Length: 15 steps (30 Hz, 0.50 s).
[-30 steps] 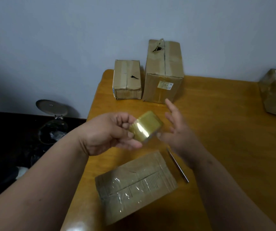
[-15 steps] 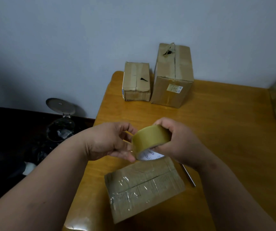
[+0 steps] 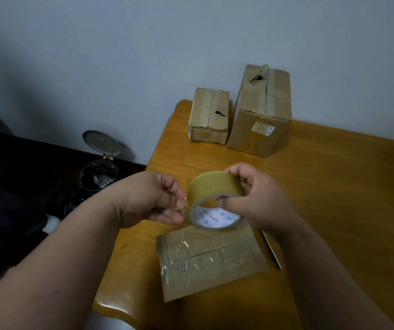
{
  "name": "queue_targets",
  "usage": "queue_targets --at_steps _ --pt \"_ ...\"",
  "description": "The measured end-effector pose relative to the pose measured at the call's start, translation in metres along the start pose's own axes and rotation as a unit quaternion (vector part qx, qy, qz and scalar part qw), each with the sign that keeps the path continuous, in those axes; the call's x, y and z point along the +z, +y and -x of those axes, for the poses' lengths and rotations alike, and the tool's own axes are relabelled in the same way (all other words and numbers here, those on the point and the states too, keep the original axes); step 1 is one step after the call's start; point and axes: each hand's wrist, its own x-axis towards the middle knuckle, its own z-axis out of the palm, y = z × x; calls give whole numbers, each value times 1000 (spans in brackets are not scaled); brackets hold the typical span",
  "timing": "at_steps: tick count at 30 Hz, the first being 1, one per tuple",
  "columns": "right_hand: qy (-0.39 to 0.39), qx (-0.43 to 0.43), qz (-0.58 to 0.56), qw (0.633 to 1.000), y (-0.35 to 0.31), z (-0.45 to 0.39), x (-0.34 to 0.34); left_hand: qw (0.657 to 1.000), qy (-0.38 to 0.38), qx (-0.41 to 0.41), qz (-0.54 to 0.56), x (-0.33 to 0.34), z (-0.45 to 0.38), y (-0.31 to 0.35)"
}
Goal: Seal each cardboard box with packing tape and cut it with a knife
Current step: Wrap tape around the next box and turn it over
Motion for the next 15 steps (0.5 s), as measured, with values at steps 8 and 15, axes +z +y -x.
queue_targets --at_steps 8,15 --pt "-90 10 -72 993 6 11 -8 1000 -14 21 4 8 15 -10" --pt "-121 9 -181 976 -1 26 -18 999 10 34 25 11 17 -14"
